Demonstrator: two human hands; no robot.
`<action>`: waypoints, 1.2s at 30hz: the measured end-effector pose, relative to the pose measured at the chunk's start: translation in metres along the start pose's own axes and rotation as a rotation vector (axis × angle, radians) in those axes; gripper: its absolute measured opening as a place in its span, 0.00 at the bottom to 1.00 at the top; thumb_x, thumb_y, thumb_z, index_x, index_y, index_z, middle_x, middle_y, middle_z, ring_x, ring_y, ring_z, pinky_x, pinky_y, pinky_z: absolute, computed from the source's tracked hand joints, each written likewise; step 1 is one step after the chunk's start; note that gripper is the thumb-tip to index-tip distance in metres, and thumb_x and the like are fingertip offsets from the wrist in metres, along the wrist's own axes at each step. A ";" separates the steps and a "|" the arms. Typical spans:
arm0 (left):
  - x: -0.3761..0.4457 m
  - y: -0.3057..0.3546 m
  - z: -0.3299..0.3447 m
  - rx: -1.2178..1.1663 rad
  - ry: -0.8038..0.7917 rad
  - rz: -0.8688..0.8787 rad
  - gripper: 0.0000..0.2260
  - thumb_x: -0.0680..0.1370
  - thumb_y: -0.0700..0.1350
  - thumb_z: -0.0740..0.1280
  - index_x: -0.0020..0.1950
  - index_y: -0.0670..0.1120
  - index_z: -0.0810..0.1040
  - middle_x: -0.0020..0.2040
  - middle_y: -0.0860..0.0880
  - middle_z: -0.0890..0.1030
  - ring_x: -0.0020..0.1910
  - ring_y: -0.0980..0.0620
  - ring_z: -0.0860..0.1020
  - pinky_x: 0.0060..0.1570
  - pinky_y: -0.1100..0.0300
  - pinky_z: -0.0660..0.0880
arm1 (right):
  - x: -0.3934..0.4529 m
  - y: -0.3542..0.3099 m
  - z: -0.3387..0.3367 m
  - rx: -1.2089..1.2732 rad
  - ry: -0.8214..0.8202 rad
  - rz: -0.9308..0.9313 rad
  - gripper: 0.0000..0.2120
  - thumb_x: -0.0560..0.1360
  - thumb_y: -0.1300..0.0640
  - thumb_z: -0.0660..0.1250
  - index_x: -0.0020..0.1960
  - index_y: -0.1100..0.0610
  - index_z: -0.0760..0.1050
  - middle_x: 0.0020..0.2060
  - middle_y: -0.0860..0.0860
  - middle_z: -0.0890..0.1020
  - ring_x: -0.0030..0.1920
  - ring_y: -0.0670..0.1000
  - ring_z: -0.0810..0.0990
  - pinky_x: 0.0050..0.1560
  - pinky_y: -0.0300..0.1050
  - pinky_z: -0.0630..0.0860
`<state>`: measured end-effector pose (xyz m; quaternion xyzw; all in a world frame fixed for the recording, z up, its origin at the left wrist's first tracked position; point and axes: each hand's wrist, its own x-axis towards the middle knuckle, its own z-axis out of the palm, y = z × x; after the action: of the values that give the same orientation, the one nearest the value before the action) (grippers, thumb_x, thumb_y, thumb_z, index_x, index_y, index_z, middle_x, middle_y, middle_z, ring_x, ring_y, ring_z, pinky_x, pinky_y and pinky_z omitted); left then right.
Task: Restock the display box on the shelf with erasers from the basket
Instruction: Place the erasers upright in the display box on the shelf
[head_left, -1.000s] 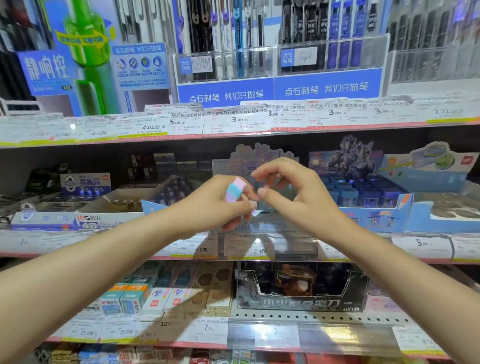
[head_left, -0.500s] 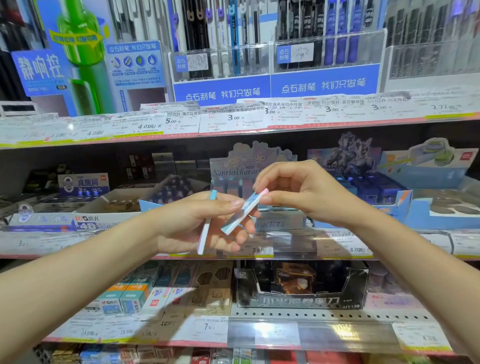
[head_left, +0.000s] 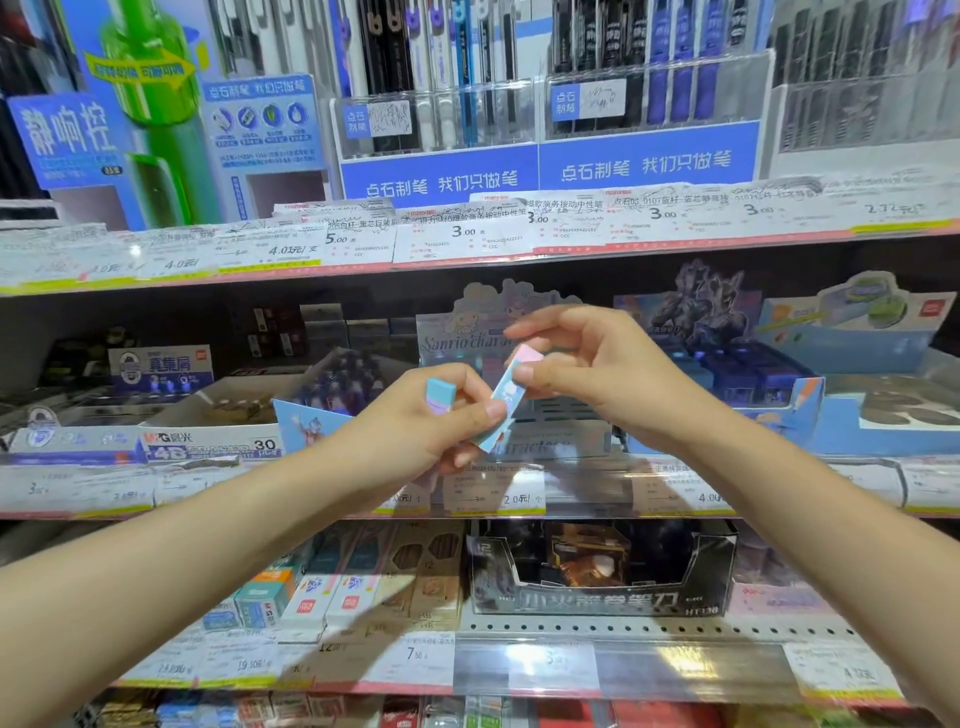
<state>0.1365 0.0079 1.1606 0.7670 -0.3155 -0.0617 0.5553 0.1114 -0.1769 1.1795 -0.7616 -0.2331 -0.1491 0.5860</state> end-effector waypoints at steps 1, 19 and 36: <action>0.002 0.001 0.000 0.071 0.041 0.044 0.08 0.75 0.46 0.69 0.37 0.47 0.76 0.29 0.47 0.72 0.27 0.52 0.68 0.28 0.61 0.61 | 0.002 0.000 -0.002 -0.006 0.022 -0.001 0.13 0.70 0.69 0.68 0.52 0.58 0.74 0.39 0.54 0.79 0.34 0.43 0.80 0.40 0.35 0.79; 0.023 0.000 -0.021 1.084 -0.068 0.158 0.29 0.74 0.35 0.60 0.74 0.50 0.62 0.72 0.50 0.69 0.55 0.54 0.76 0.55 0.69 0.65 | 0.028 0.028 -0.017 -0.504 0.074 -0.084 0.08 0.70 0.68 0.68 0.44 0.56 0.76 0.44 0.59 0.81 0.41 0.55 0.80 0.48 0.42 0.77; 0.030 -0.007 -0.027 1.098 -0.095 0.165 0.30 0.72 0.35 0.60 0.74 0.52 0.63 0.63 0.48 0.79 0.32 0.59 0.73 0.41 0.67 0.68 | 0.024 0.037 -0.009 -0.573 0.004 -0.109 0.21 0.60 0.67 0.54 0.43 0.61 0.82 0.49 0.55 0.81 0.53 0.52 0.77 0.56 0.29 0.68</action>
<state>0.1749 0.0143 1.1724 0.9128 -0.3851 0.1211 0.0625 0.1520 -0.1884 1.1638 -0.8822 -0.2210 -0.2418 0.3383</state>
